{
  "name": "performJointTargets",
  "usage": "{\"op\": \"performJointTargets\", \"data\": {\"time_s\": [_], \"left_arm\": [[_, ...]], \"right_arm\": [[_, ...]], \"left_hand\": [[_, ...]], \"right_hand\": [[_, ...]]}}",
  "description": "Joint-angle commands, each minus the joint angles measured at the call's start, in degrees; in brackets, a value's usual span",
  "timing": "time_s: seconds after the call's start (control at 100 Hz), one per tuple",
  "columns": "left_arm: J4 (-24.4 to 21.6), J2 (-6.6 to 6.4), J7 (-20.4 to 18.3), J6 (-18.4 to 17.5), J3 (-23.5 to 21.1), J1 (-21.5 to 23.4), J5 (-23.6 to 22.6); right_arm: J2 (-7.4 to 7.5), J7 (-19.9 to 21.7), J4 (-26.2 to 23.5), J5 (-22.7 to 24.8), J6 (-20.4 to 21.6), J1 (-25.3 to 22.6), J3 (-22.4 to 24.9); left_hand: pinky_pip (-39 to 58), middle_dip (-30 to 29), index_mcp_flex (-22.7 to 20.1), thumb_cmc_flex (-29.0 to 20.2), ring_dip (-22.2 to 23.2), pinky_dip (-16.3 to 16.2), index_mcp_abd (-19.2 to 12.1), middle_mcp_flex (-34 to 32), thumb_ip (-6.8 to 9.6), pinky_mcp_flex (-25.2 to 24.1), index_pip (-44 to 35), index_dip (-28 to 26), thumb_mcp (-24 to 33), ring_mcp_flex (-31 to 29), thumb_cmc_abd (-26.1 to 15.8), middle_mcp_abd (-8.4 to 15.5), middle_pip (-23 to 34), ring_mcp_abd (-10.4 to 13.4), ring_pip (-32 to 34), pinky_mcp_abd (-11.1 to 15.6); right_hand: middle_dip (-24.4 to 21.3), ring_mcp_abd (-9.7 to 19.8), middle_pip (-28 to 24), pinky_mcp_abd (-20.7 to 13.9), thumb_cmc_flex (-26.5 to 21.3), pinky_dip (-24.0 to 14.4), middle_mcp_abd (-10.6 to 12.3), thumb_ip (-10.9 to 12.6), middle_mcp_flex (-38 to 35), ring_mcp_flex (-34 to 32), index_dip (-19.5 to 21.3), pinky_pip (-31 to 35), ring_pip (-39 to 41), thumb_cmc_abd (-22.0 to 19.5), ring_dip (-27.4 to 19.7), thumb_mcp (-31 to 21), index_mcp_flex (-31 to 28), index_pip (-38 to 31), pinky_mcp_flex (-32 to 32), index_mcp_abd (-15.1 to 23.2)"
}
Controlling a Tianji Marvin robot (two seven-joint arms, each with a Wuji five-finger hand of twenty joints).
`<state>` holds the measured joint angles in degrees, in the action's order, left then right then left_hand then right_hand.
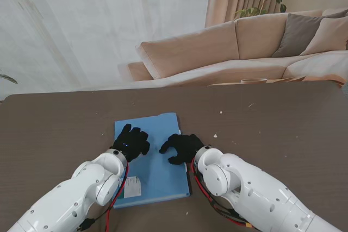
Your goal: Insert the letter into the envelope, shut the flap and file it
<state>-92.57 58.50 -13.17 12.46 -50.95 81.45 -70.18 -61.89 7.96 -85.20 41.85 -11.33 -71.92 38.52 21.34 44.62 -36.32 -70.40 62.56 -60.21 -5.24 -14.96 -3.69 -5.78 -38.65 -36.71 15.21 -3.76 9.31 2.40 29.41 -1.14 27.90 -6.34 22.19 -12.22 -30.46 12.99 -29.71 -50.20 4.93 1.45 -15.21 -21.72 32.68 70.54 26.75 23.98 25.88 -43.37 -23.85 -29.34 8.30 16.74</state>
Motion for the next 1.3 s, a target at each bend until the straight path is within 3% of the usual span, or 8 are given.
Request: {"op": "performJointTargets", "data": {"time_s": [0.0,0.46,0.65,0.78,0.88,0.99,1.15,1.29], "left_arm": [[0.2,0.17,-1.6,0.5,-0.1,0.4,0.3],[0.2,0.37,-1.9,2.4,-0.9,0.7,2.1],[-0.4,0.41,-2.8,4.5,-1.2,1.1,0.9],[-1.0,0.63,-1.8,5.6,-3.2,2.4,0.7],[-2.1,1.01,1.2,4.7,-6.6,4.6,2.9],[-4.2,1.40,3.7,1.2,-11.4,7.6,6.3],[-8.0,1.78,4.9,-5.5,-18.2,12.2,12.3],[-11.2,2.13,4.9,-10.3,-23.1,17.1,19.2]], "right_arm": [[-0.15,1.2,0.1,-0.1,-0.1,-0.4,-0.4],[-0.08,1.7,-0.1,-0.1,-0.4,-0.2,-0.6],[-0.08,1.7,-0.2,-0.1,-0.4,-0.2,-0.6],[-0.05,1.6,-0.5,0.0,-0.5,-0.6,-0.1],[0.02,1.6,-1.4,0.4,-0.6,-1.4,0.9],[0.12,1.4,-3.4,1.3,-1.2,-2.7,2.8],[-0.01,0.6,-7.2,1.9,-2.6,-5.4,6.2],[-0.65,-2.7,-10.4,1.8,-3.4,-8.4,8.7]], "left_hand": [[-0.9,-1.0,1.0,-3.6,-0.5,-1.2,7.0,2.3,-0.08,-1.0,2.8,1.8,-0.8,0.9,0.0,-0.9,-0.4,0.2,-1.0,0.3],[-1.0,-2.2,5.0,-3.3,0.9,-2.3,10.5,2.6,1.50,-0.9,18.8,12.4,-7.3,0.8,-4.4,-2.6,0.0,-0.3,-2.2,0.1],[-0.9,-2.1,4.0,-3.0,1.0,-2.5,11.3,2.1,1.30,-0.9,19.1,12.3,-8.2,0.9,-4.1,-3.3,0.1,-0.7,-2.1,0.0],[-1.3,-4.3,8.5,1.2,-0.8,-2.3,10.2,3.0,2.24,-1.0,21.2,12.1,-10.3,1.1,-6.6,-3.4,-2.8,-1.3,-5.2,-0.2],[-6.4,-12.7,14.4,6.9,-10.4,1.7,8.6,3.8,3.23,-0.9,24.3,16.1,-11.9,1.5,-8.2,-4.0,-9.9,-3.1,-14.3,-1.4],[-11.7,-19.7,18.8,11.3,-20.6,13.0,6.0,4.5,3.23,0.4,27.1,18.5,-12.3,2.2,-8.2,-3.6,-16.4,-3.5,-20.8,-2.5],[-14.5,-22.7,20.0,13.6,-28.5,23.1,5.6,5.2,2.95,1.1,28.5,20.3,-15.1,2.0,-9.2,-2.9,-19.6,-3.1,-23.7,-2.6],[-15.6,-24.1,21.0,14.8,-33.8,28.0,5.8,5.6,2.84,1.4,29.2,21.0,-15.6,1.9,-9.6,-2.4,-21.3,-2.9,-24.4,-2.5]], "right_hand": [[0.6,2.1,-1.3,-0.5,-0.4,-0.6,-1.7,1.3,-1.8,0.3,0.6,-0.9,-0.2,0.1,-0.4,-0.5,0.1,-0.1,0.1,-0.2],[0.6,1.8,-1.2,-0.4,-0.4,-0.5,-1.6,1.3,-1.8,0.5,0.6,-1.1,-0.4,0.0,-0.4,-0.2,0.1,-0.1,0.0,-0.2],[0.6,1.7,-1.2,-0.4,-0.4,-0.5,-1.6,1.3,-1.8,0.5,0.6,-1.1,-0.4,0.0,-0.4,-0.2,0.2,0.0,0.0,-0.2],[0.6,1.8,-1.2,-0.4,-0.2,-0.5,-1.7,1.3,-1.8,0.5,0.6,-1.1,-0.4,-0.2,-0.4,-0.1,0.3,0.1,0.0,-0.3],[0.6,2.0,-1.1,-0.3,0.1,-0.5,-1.6,1.3,-1.7,0.6,0.5,-1.3,-0.4,-0.2,-0.4,0.1,0.9,0.4,-0.2,-0.4],[0.5,2.3,-1.0,-0.4,0.8,-0.4,-1.5,0.9,-1.4,0.8,0.1,-1.5,-0.5,-0.6,-0.4,1.0,2.6,1.4,-0.4,-1.5],[-0.4,3.7,0.5,0.3,1.7,1.7,-2.1,-0.1,-0.1,2.3,-2.1,-6.2,-3.0,-2.1,-1.8,4.0,5.5,5.4,-2.4,-3.4],[-2.8,5.0,2.9,1.1,1.9,5.6,-2.7,0.0,0.5,3.1,-4.5,-12.9,-7.0,-4.5,-4.3,6.8,7.2,8.5,-4.2,-4.5]]}}
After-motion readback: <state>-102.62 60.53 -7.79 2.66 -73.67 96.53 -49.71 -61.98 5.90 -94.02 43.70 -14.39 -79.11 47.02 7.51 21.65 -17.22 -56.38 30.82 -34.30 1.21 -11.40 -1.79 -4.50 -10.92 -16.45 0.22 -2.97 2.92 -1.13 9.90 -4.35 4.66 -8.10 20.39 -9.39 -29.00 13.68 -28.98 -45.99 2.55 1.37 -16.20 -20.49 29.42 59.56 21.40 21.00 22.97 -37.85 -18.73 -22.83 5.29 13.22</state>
